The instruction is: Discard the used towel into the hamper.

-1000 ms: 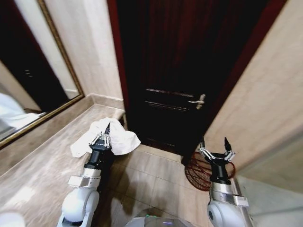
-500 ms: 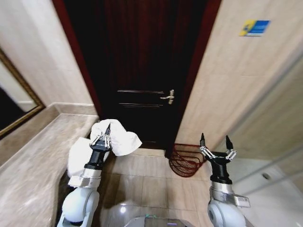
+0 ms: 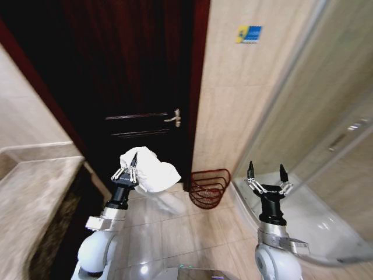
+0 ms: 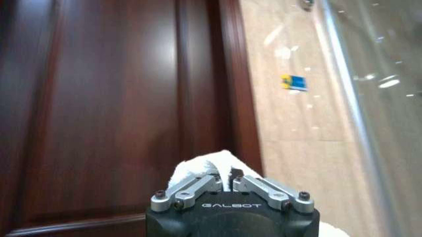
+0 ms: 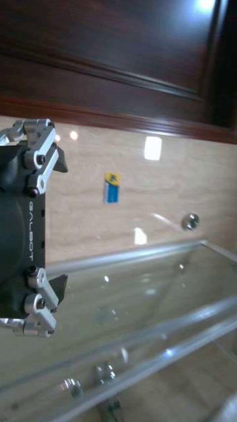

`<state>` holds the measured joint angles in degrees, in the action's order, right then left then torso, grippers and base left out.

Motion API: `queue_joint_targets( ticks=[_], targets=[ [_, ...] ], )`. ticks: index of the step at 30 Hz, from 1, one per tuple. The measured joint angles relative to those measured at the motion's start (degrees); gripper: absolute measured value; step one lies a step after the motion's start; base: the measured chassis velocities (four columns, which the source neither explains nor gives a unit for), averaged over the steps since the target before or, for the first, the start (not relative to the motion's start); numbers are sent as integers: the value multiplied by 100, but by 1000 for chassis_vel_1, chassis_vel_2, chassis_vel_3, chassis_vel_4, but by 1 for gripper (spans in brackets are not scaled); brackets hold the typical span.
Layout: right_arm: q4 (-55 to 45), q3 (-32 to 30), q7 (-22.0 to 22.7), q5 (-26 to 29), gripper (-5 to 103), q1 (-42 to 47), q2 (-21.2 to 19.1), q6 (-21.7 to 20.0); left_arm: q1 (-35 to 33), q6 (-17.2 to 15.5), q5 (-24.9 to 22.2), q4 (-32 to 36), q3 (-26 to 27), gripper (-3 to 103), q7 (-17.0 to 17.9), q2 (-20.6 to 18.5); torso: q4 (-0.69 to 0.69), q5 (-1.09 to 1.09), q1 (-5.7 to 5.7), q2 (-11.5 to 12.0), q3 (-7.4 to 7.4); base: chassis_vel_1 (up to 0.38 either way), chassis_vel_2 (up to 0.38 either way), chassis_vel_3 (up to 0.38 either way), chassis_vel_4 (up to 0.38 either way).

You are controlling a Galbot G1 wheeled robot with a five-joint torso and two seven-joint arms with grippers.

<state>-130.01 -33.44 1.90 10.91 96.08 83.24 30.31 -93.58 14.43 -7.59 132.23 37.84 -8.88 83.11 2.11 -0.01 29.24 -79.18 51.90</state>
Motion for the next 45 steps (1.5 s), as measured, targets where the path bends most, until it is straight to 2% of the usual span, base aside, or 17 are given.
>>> queue_joint_targets(
  ticks=[3,8,12,21,26,28,35,39,41,45],
  targets=[
    [5,-32,-456,158,100,1,-20,92,25,18,4,-78,-26,3,-95,10,0,1,-1,0,0,-104,-119,-126,-122],
    [-12,-26,-499,153,100,-36,-39,95,47,28,-4,-123,-33,3,-196,10,0,2,-1,0,0,-112,-111,-121,-130],
    [-12,-11,-639,211,100,-250,-71,321,48,78,-19,-203,-44,3,-320,10,0,1,0,0,0,-122,-126,-135,-122],
    [-26,-44,-594,16,100,-355,-29,312,92,92,-74,-318,-46,3,-423,-7,0,0,-1,0,0,-128,-136,-133,-129],
    [-58,-62,-607,-112,100,-431,14,313,208,67,-181,-459,-78,3,-292,-44,0,0,-1,0,0,-122,-121,-122,-128],
    [-70,-43,-636,-219,100,-393,43,323,306,201,-273,-535,-62,3,-333,-96,-1,0,0,0,0,-113,-113,-125,-107],
    [-74,118,-522,-570,100,-175,174,396,449,252,-321,-759,-21,3,-330,-210,1,0,-1,0,0,-48,-46,-51,-37],
    [-144,156,-446,-721,100,-81,186,302,609,253,-578,-985,-102,3,-264,-322,2,0,-1,0,0,0,0,0,0],
    [-300,218,-435,-759,100,59,212,128,788,172,-967,-1230,-238,3,-70,-543,1,-1,0,0,0,0,0,0,0],
    [-471,236,-450,-784,100,202,211,-19,1099,152,-1239,-1514,-247,3,-17,-758,-1,-2,0,0,0,0,0,0,0]
  ],
)
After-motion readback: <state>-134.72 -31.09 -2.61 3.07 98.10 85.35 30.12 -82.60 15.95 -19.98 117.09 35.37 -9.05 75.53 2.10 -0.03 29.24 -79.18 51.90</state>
